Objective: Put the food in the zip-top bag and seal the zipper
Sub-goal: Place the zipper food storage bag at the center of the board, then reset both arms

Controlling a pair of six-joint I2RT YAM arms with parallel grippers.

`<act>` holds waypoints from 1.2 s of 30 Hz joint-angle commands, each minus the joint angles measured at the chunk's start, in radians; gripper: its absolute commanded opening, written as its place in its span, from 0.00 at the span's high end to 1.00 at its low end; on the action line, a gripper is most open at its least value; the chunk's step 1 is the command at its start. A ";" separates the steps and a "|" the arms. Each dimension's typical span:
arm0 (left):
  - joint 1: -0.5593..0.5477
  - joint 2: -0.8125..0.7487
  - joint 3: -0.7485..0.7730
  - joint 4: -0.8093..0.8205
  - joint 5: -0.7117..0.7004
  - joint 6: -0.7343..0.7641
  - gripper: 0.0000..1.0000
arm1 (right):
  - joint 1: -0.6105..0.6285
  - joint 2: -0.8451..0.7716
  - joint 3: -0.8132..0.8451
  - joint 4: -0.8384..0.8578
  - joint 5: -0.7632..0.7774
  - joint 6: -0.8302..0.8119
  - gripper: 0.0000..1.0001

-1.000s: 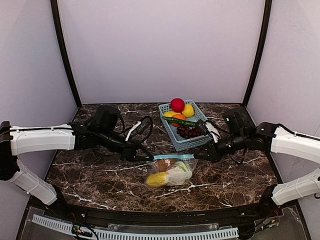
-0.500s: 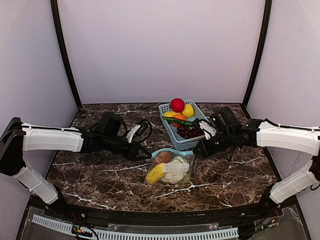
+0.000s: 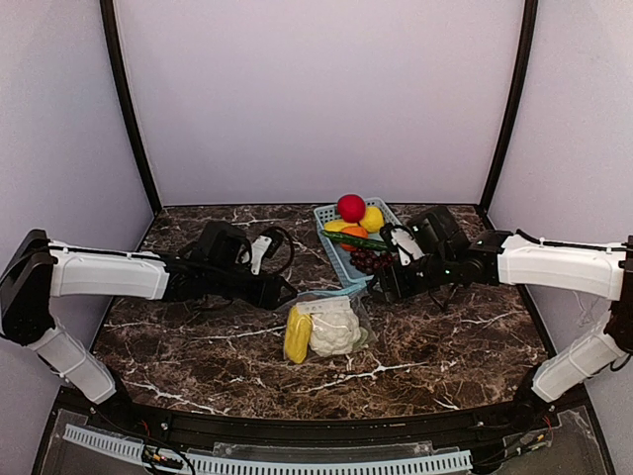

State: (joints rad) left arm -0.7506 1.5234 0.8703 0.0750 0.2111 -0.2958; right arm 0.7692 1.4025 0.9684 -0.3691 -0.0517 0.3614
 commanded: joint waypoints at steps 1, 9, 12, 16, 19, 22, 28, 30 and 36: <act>0.054 -0.069 -0.005 -0.006 -0.074 -0.014 0.30 | -0.007 -0.021 0.004 0.050 0.048 0.001 0.18; 0.178 -0.140 -0.056 -0.011 -0.086 -0.005 0.08 | -0.049 0.007 0.021 0.069 0.089 0.005 0.02; 0.259 -0.170 -0.061 -0.050 -0.090 0.017 0.05 | -0.092 0.003 0.013 0.078 0.087 0.013 0.01; 0.382 -0.220 -0.102 -0.053 -0.110 0.028 0.05 | -0.188 -0.017 -0.025 0.108 0.058 0.009 0.01; 0.501 -0.266 -0.129 -0.049 -0.083 0.020 0.05 | -0.279 -0.036 -0.054 0.131 0.056 -0.008 0.01; 0.675 -0.306 -0.170 -0.030 -0.016 0.000 0.05 | -0.384 -0.069 -0.085 0.154 0.014 -0.030 0.01; 0.851 -0.413 -0.237 0.017 -0.082 0.049 0.02 | -0.612 -0.139 -0.159 0.257 -0.045 -0.075 0.01; 0.861 -0.450 -0.273 0.073 -0.140 0.073 0.01 | -0.671 -0.168 -0.202 0.330 -0.070 -0.086 0.01; 0.863 -0.516 -0.390 0.283 -0.285 0.132 0.01 | -0.792 -0.259 -0.365 0.623 -0.057 -0.156 0.01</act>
State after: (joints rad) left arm 0.1078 1.0393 0.5560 0.1871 0.0292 -0.2230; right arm 0.0334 1.2011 0.7017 -0.0036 -0.0940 0.2703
